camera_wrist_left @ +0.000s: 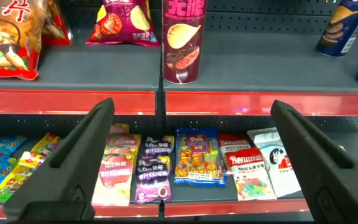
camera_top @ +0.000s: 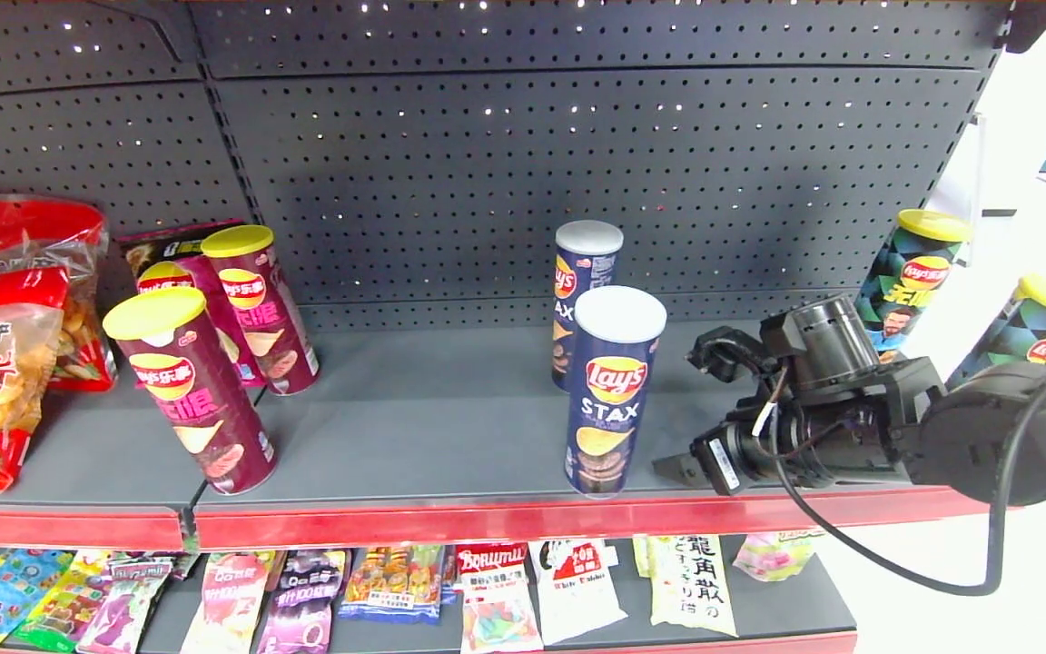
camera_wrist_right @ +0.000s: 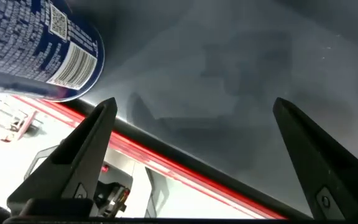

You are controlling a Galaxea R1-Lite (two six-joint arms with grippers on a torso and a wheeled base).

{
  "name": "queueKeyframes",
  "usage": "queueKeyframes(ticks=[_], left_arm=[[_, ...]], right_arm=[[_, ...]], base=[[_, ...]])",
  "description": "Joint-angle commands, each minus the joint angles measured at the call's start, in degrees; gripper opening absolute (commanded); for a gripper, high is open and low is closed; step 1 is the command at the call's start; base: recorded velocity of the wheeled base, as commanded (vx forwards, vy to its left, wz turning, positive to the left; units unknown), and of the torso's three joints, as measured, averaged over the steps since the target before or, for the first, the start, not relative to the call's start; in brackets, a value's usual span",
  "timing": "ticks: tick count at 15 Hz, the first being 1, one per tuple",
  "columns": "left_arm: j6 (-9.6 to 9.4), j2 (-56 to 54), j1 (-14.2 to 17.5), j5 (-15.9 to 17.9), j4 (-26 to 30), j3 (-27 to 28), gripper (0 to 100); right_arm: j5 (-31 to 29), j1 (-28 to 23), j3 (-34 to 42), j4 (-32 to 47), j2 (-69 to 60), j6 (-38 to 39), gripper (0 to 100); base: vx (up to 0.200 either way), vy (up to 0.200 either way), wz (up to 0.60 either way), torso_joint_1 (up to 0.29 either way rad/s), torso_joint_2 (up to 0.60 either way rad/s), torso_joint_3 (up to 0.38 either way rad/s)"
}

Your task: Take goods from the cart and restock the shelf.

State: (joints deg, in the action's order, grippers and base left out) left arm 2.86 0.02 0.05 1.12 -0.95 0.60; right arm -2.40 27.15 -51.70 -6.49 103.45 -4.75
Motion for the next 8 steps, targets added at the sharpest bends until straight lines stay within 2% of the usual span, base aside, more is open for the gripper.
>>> queueKeyframes(ticks=[1,3,8], left_arm=[[0.04,-0.02,0.04,-0.15,-0.02,0.02,100],[-0.32,-0.02,0.13,-1.3,0.95,-0.42,100],[-0.93,-0.02,0.13,-1.12,1.04,-0.42,100]], right_arm=[[-0.32,0.98,-0.68,0.07,0.88,0.01,100],[-1.29,1.42,-0.95,-0.02,1.58,-0.08,100],[-1.64,2.03,-1.39,0.07,2.63,0.01,100]], base=[[0.0,0.0,0.0,0.0,0.0,0.0],[0.0,0.0,0.0,0.0,0.0,0.0],[0.0,0.0,0.0,0.0,0.0,0.0]])
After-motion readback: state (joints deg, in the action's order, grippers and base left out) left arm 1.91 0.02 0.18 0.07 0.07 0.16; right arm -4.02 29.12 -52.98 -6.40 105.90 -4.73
